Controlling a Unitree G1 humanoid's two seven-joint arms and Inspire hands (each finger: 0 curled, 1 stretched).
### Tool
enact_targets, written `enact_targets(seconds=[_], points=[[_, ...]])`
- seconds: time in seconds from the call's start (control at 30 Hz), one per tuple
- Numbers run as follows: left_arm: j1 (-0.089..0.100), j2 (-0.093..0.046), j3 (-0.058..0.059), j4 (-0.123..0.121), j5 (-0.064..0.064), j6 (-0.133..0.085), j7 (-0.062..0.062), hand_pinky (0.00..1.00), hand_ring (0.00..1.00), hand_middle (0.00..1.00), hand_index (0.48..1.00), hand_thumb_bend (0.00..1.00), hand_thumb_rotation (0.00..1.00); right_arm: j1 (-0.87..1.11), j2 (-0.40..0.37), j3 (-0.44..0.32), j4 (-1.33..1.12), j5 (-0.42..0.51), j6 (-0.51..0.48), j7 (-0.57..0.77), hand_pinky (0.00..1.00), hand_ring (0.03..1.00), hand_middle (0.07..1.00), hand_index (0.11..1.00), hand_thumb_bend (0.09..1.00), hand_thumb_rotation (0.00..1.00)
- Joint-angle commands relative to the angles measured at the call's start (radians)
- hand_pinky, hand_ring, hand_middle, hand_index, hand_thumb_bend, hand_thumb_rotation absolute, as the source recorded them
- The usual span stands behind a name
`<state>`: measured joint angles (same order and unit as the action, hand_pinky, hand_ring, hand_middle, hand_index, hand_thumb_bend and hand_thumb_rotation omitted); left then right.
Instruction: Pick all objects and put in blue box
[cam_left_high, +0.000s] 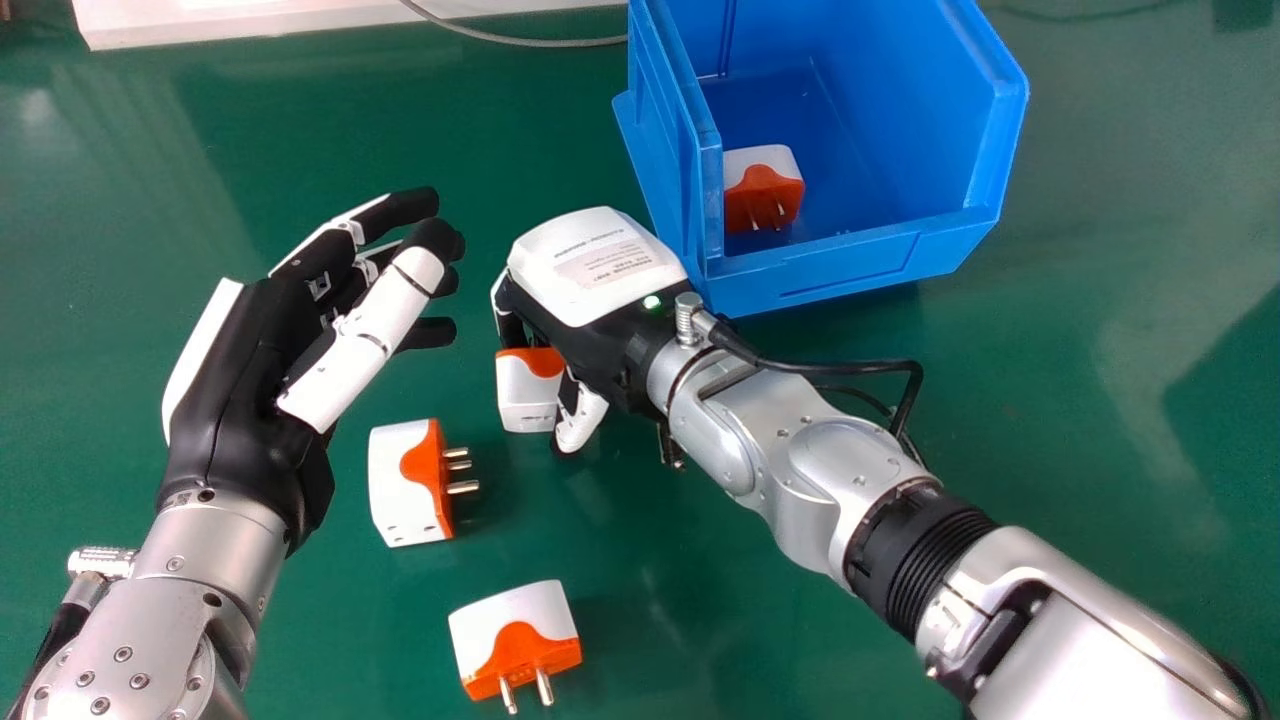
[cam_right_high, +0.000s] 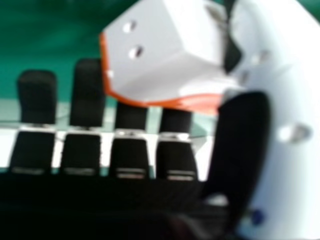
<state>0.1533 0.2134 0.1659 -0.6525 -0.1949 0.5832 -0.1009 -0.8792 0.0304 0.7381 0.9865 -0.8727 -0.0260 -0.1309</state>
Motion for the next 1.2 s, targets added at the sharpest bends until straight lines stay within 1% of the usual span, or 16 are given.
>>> enact_targets(seconds=[0.0, 0.23, 0.47, 0.57, 0.7, 0.8, 1.03, 1.1, 1.17], points=[[-0.002, -0.002, -0.001, -0.033, -0.003, 0.001, 0.002, 0.72, 0.79, 0.78, 0.81, 0.56, 0.55, -0.001, 0.008, -0.017, -0.018, 0.012, 0.01, -0.024, 0.38, 0.432, 0.507, 0.472, 0.519, 0.0], [-0.006, -0.004, -0.003, -0.035, -0.003, 0.005, 0.004, 0.72, 0.79, 0.78, 0.812, 0.57, 0.55, 0.003, 0.008, -0.018, -0.025, 0.017, 0.019, -0.031, 0.39, 0.436, 0.512, 0.466, 0.518, 0.0], [-0.009, -0.004, -0.001, -0.027, -0.005, 0.002, 0.001, 0.72, 0.79, 0.78, 0.813, 0.57, 0.55, 0.021, 0.003, -0.037, -0.066, 0.024, 0.032, -0.017, 0.39, 0.438, 0.513, 0.465, 0.517, 0.0], [-0.008, -0.005, -0.001, -0.03, -0.006, 0.004, 0.002, 0.72, 0.79, 0.78, 0.813, 0.57, 0.55, 0.035, -0.001, -0.048, -0.103, 0.032, 0.044, -0.007, 0.39, 0.439, 0.513, 0.465, 0.517, 0.0], [-0.012, -0.004, 0.002, -0.029, -0.007, 0.005, 0.001, 0.72, 0.8, 0.78, 0.813, 0.57, 0.55, 0.051, -0.009, -0.06, -0.158, 0.038, 0.065, 0.014, 0.39, 0.437, 0.515, 0.467, 0.517, 0.0], [-0.014, -0.005, 0.001, -0.027, -0.006, 0.005, 0.003, 0.73, 0.8, 0.78, 0.813, 0.57, 0.55, 0.071, -0.021, -0.066, -0.224, 0.044, 0.088, 0.036, 0.39, 0.435, 0.517, 0.469, 0.517, 0.0], [-0.021, -0.008, 0.005, -0.014, -0.006, 0.001, 0.003, 0.73, 0.8, 0.78, 0.813, 0.57, 0.55, 0.13, -0.056, -0.082, -0.38, 0.044, 0.13, 0.081, 0.39, 0.432, 0.521, 0.468, 0.516, 0.0], [-0.023, -0.007, 0.006, -0.01, -0.006, -0.001, 0.002, 0.73, 0.8, 0.78, 0.814, 0.57, 0.55, 0.144, -0.064, -0.086, -0.411, 0.045, 0.137, 0.089, 0.39, 0.43, 0.521, 0.47, 0.516, 0.0], [-0.026, -0.006, 0.011, -0.006, -0.007, -0.001, 0.002, 0.73, 0.8, 0.78, 0.815, 0.56, 0.55, 0.165, -0.076, -0.091, -0.453, 0.042, 0.146, 0.098, 0.38, 0.429, 0.522, 0.473, 0.515, 0.0]])
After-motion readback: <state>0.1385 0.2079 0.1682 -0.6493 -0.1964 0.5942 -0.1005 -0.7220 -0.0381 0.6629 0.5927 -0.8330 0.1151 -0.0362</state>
